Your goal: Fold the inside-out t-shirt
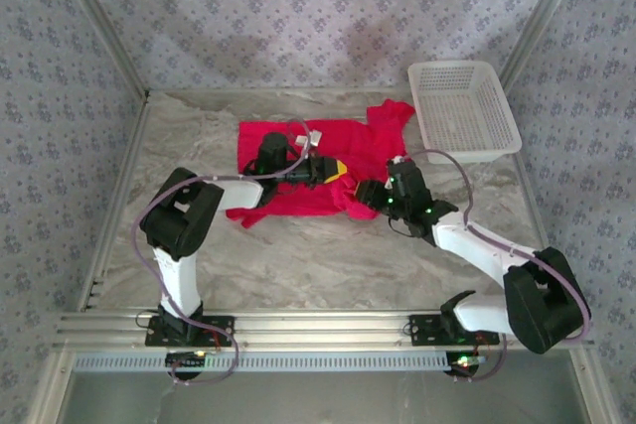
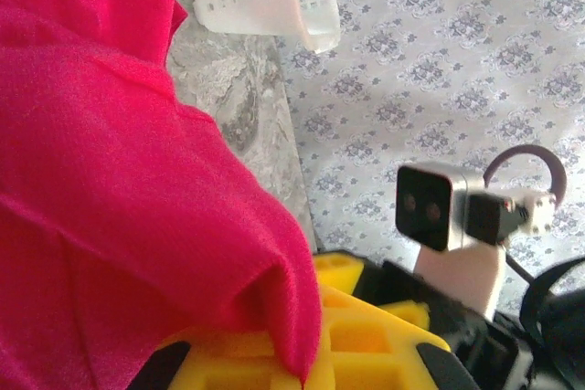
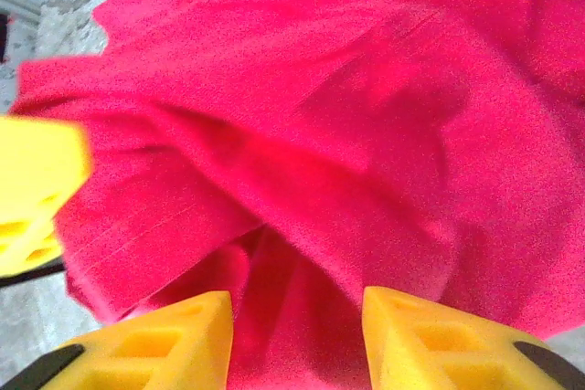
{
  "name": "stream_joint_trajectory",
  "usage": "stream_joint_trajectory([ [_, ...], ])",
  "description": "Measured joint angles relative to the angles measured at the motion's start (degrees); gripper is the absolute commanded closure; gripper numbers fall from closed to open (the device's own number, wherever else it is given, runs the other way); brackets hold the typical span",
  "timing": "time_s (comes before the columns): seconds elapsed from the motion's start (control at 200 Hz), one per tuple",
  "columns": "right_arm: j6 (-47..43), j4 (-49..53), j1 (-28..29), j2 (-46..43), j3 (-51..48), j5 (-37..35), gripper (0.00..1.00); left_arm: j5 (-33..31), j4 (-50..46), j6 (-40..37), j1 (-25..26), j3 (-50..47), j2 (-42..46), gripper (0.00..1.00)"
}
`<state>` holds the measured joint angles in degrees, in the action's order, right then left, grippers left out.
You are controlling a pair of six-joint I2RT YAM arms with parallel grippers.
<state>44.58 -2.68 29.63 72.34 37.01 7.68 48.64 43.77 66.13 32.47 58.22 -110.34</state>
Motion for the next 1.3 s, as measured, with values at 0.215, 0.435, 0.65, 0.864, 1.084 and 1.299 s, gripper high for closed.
stream_joint_trajectory([
  [0.215,-0.1,-2.3,2.3,3.2,1.7,1.9,0.46,0.0,-0.1,0.0,0.3,0.8,-0.5,1.0],
  [0.435,-0.1,-3.6,2.5,5.2,3.6,2.2,0.48,-0.2,-0.2,0.2,0.3,0.9,-0.9,1.0],
  [0.65,-0.6,-4.5,2.5,8.5,5.8,2.1,1.0,-0.2,-0.3,0.6,0.5,1.1,-1.4,1.0],
  [0.864,-0.3,3.8,2.1,4.4,8.1,2.1,1.0,-1.2,-7.0,-2.3,-1.6,2.3,-0.9,0.6],
  [1.084,-3.4,24.6,-3.4,-6.4,23.7,2.2,1.0,-14.8,-35.1,-17.4,-9.7,2.6,9.0,0.58],
  [1.299,-5.2,33.0,-5.2,-11.8,28.5,3.2,1.0,-21.6,-45.2,-24.6,-17.2,-3.0,15.3,0.58],
])
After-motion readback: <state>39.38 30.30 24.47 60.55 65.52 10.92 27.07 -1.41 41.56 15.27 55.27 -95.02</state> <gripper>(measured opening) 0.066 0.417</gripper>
